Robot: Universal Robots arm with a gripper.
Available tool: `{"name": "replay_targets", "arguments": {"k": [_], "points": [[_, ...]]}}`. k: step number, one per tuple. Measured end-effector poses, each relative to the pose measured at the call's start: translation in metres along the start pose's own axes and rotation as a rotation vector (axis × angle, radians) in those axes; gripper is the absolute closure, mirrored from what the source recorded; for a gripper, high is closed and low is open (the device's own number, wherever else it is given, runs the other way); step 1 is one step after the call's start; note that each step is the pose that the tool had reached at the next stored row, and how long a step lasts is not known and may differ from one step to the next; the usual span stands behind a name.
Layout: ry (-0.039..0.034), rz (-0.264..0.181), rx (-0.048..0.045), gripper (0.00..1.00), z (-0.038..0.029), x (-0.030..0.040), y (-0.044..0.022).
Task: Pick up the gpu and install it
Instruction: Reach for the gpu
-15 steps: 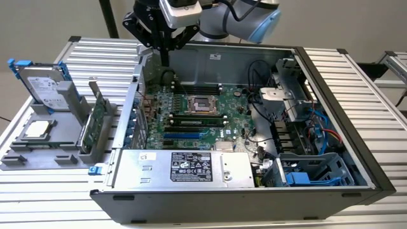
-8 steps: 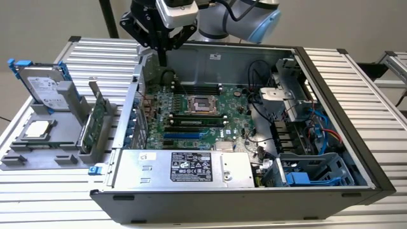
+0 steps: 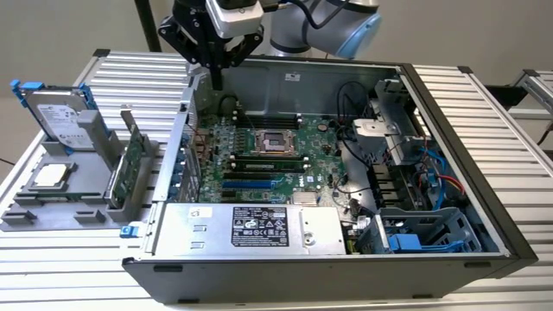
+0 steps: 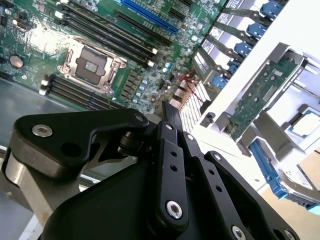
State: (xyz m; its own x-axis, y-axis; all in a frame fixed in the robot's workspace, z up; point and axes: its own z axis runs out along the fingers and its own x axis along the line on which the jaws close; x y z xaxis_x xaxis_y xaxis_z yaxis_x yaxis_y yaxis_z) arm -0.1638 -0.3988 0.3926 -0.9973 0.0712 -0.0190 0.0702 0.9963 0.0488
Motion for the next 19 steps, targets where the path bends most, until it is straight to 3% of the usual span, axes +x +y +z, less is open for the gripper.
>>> {"name": "replay_targets", "arguments": {"k": [19], "points": [[0.0,0.0,0.0,1.0,-0.0003,0.0126,-0.0009]]}}
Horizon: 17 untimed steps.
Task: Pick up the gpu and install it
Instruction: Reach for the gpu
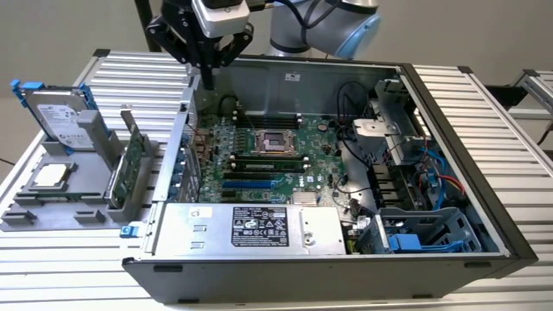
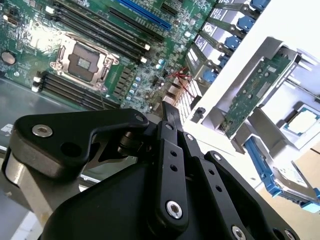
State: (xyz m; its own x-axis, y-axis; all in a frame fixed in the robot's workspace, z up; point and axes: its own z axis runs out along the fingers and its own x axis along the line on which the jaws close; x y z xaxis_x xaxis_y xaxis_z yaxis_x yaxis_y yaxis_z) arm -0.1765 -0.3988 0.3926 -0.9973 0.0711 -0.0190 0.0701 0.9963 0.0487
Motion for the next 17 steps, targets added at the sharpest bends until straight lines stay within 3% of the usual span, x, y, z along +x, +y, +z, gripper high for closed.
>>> {"name": "replay_targets", "arguments": {"k": [17], "points": [[0.0,0.0,0.0,1.0,-0.0002,0.0091,-0.0006]]}}
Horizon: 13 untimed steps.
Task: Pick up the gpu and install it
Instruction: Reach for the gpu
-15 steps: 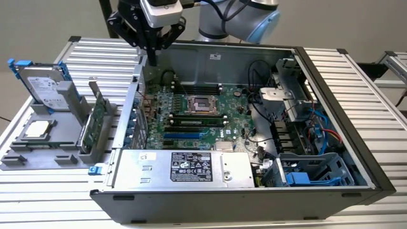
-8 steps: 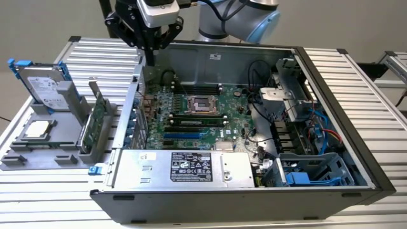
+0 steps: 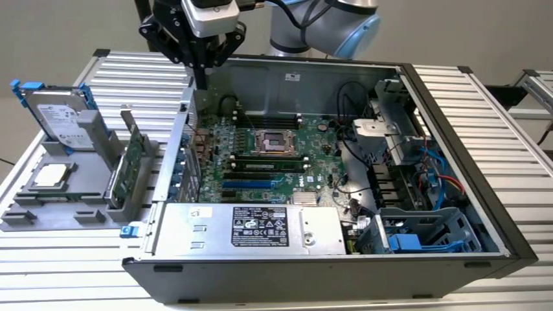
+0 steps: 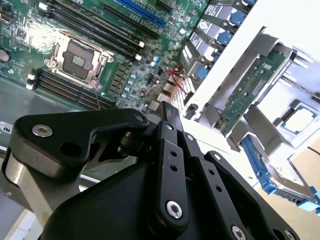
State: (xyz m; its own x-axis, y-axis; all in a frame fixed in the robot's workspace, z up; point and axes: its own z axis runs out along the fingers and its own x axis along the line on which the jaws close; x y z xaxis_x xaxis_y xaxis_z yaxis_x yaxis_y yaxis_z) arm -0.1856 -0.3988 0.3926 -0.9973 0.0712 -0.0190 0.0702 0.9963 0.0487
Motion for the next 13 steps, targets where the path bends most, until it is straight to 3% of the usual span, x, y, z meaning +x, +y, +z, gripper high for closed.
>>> {"name": "replay_targets", "arguments": {"k": [13], "points": [[0.0,0.0,0.0,1.0,-0.0001,0.0066,-0.0005]]}}
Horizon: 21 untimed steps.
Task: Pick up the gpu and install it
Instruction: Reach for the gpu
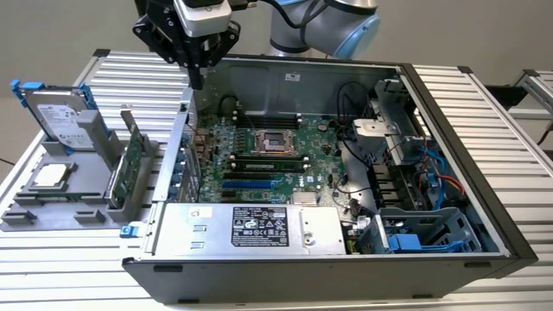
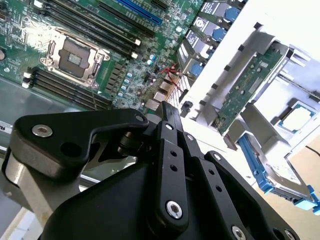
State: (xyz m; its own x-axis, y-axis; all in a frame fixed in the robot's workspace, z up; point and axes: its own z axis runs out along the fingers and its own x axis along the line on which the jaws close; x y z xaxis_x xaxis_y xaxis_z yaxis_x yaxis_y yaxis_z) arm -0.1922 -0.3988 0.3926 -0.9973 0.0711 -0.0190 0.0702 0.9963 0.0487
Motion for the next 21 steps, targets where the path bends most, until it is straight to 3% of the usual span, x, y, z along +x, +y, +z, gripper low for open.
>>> {"name": "replay_targets", "arguments": {"k": [21], "points": [[0.0,0.0,0.0,1.0,-0.0003,0.0108,-0.0007]]}}
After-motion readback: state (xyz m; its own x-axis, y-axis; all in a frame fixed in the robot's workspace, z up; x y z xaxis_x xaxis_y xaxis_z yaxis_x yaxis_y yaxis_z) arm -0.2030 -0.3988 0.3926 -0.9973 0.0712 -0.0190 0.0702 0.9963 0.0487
